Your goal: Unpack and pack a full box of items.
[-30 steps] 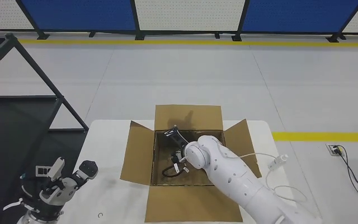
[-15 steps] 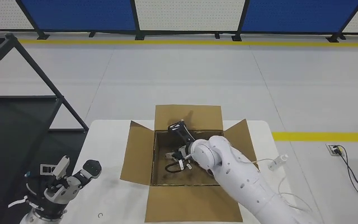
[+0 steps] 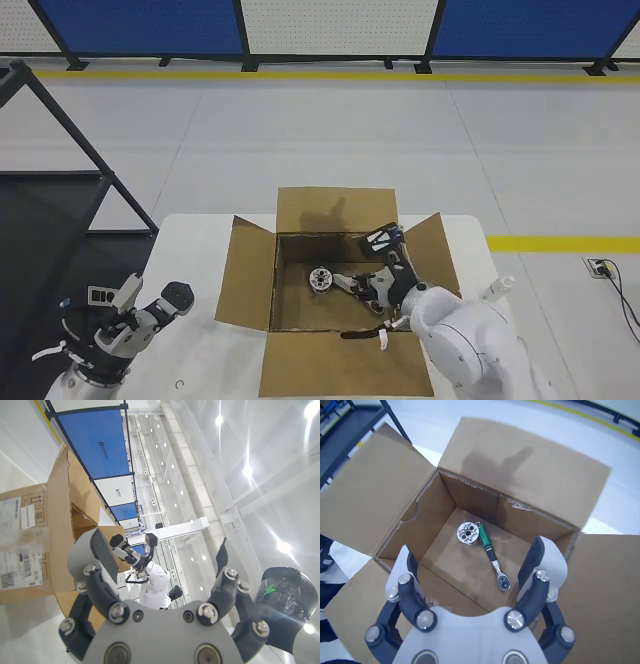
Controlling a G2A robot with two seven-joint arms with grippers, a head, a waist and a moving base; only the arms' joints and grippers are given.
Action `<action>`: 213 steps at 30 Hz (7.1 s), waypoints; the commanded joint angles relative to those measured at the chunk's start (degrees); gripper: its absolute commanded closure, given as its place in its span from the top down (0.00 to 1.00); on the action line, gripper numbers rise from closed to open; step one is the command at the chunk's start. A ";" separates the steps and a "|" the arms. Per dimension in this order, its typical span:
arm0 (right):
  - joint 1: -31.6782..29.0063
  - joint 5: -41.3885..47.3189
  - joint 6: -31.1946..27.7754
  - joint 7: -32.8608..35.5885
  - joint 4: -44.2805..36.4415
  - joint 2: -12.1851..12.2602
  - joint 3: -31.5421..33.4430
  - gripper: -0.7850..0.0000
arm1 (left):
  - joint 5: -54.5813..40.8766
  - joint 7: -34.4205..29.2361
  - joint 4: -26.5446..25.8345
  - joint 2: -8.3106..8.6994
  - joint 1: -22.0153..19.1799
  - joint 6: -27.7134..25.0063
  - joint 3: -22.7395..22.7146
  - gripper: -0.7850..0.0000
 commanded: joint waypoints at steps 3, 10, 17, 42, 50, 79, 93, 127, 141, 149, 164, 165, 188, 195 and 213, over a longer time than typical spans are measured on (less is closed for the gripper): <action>-9.63 -2.42 -0.94 -1.74 -11.99 1.25 9.43 1.00 | 0.47 0.31 0.09 0.01 -0.30 0.22 0.47 1.00; -23.25 -2.30 0.71 -8.57 -20.08 2.04 24.46 1.00 | 1.37 0.96 -0.35 0.01 -0.55 0.54 1.29 1.00; -34.41 2.62 0.65 -13.31 -20.08 2.09 37.48 1.00 | 3.09 1.24 -1.31 0.02 -1.35 1.37 3.15 1.00; -9.66 4.31 -3.52 -5.65 26.57 3.91 32.29 1.00 | 6.98 4.78 -5.21 -0.02 -1.15 2.02 5.29 1.00; -1.82 3.20 -4.48 -6.13 36.01 4.35 29.48 0.45 | 6.75 6.11 -5.56 -0.08 -0.38 1.45 4.74 1.00; -15.71 5.77 2.45 -6.30 -1.43 5.59 32.78 0.00 | 5.28 5.20 -4.99 -0.12 0.04 0.02 4.62 1.00; -6.77 8.12 0.99 5.60 -14.24 6.07 21.69 0.00 | 1.27 4.54 -3.62 -0.24 3.26 -3.31 0.64 1.00; 27.27 14.12 -4.20 6.28 39.95 -2.53 -24.30 0.00 | -1.51 3.84 -3.98 -0.61 6.75 -4.46 -4.83 1.00; 29.51 13.57 -3.24 4.52 46.78 -5.15 -27.64 0.48 | -1.77 4.05 -3.52 -0.77 6.83 -4.57 -5.29 1.00; 28.47 13.02 -3.21 4.55 45.90 -5.11 -26.17 0.58 | -1.51 4.10 -3.37 -0.88 6.70 -4.53 -4.75 1.00; 14.82 5.65 -3.22 10.44 14.49 -0.16 -12.47 1.00 | -0.53 3.34 -3.48 -0.92 5.74 -3.43 -3.81 1.00; 13.62 5.99 -3.88 10.73 11.57 0.16 -11.18 1.00 | -0.47 3.27 -3.42 -0.91 5.54 -3.27 -3.60 1.00; 4.10 18.82 -5.91 3.90 -0.07 1.94 3.32 1.00 | 2.75 3.66 -3.19 -0.81 4.35 -0.97 -2.54 1.00; 0.89 28.86 -0.04 2.85 -4.75 2.95 17.83 1.00 | 6.72 -2.28 2.15 -0.05 -2.08 2.77 0.19 1.00; -6.11 46.10 -2.98 11.46 7.19 5.44 31.77 1.00 | 8.05 -9.08 12.80 1.22 -9.65 6.80 2.75 1.00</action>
